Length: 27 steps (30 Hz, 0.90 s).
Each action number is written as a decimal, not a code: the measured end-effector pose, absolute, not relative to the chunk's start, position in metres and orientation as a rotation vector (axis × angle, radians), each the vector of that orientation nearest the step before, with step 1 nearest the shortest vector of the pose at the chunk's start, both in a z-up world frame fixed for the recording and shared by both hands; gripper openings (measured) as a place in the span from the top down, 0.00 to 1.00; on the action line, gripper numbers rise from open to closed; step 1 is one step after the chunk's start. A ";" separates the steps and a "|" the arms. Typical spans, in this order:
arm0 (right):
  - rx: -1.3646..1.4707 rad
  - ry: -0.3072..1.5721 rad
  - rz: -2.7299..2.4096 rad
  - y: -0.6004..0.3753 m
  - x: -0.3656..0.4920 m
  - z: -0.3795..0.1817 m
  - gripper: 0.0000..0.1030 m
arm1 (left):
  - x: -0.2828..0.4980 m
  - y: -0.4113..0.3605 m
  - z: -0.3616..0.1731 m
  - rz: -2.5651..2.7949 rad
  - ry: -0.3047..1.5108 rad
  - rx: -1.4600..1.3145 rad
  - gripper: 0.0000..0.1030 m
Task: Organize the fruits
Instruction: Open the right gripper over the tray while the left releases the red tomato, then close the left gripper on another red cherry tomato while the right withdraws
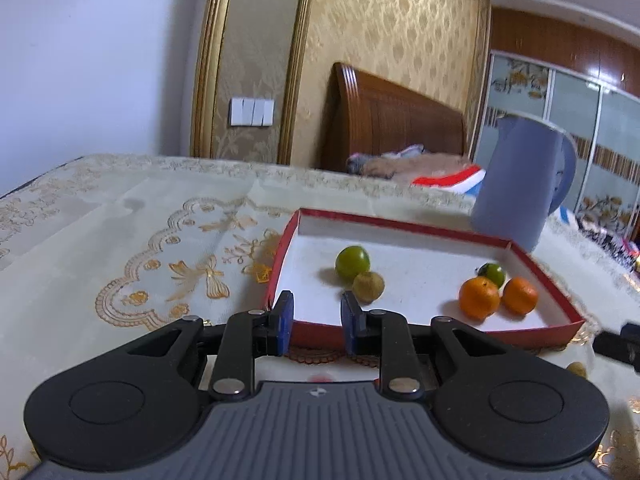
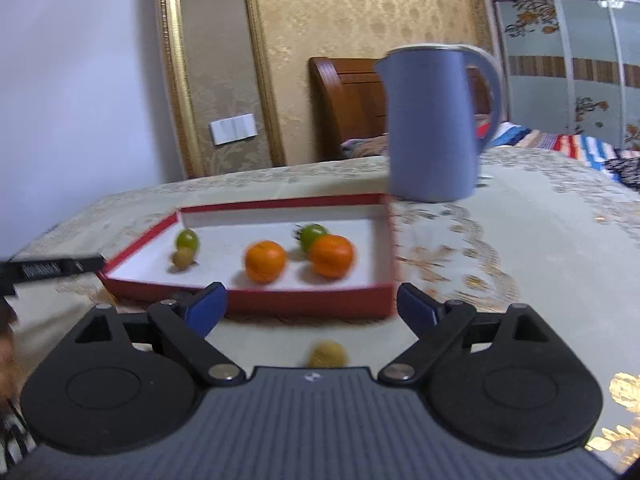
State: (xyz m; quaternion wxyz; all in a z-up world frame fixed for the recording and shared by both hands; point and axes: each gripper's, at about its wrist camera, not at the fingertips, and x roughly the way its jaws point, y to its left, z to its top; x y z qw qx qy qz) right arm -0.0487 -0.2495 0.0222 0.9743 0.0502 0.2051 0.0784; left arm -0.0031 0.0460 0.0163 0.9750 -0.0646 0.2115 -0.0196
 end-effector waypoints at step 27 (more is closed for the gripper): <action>0.176 0.496 0.133 -0.280 -0.049 0.001 0.05 | -0.050 0.048 -0.011 -0.064 0.606 -0.005 0.73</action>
